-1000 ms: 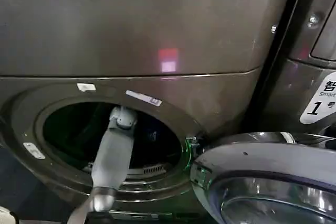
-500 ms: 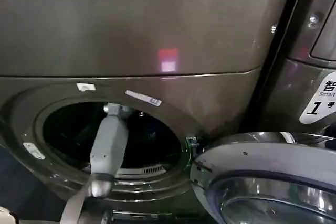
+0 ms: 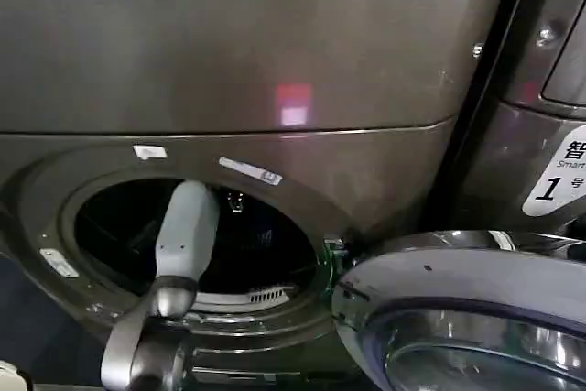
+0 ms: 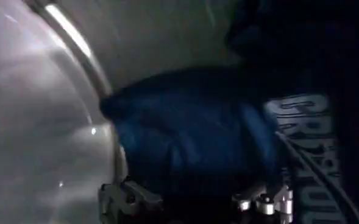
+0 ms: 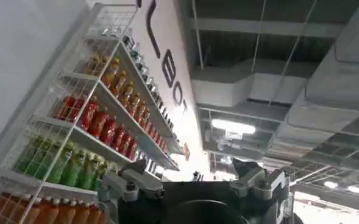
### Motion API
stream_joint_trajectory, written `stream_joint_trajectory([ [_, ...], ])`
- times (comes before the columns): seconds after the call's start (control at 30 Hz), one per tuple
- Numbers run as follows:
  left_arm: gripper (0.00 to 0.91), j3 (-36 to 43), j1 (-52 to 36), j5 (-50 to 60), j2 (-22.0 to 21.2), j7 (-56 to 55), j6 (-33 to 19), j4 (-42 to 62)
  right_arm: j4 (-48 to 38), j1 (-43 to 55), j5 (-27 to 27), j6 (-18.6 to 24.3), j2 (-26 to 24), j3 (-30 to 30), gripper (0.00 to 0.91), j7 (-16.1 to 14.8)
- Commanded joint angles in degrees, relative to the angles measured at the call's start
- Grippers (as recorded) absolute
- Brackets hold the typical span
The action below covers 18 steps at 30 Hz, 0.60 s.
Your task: Grasp the clothes from the dryer.
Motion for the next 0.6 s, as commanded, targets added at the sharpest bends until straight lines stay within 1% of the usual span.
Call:
stream_joint_trajectory([
  [0.03, 0.907, 0.3, -0.69, -2.16, 0.41, 0.25, 2.03, 4.7, -0.01, -0.03, -0.11, 0.03, 0.05, -0.01, 0.907, 0.05],
  [0.2, 0.907, 0.18, -1.37, -4.79, 0.48, -3.77, 2.04, 10.31, -0.12, 0.43, -1.01, 0.07, 0.09, -0.44, 0.907, 0.09],
  [0.6, 0.907, -0.3, -0.13, -6.83, 0.53, -3.4, 1.51, 14.36, -0.09, 1.22, -1.16, 0.18, 0.45, -1.44, 0.907, 0.1],
])
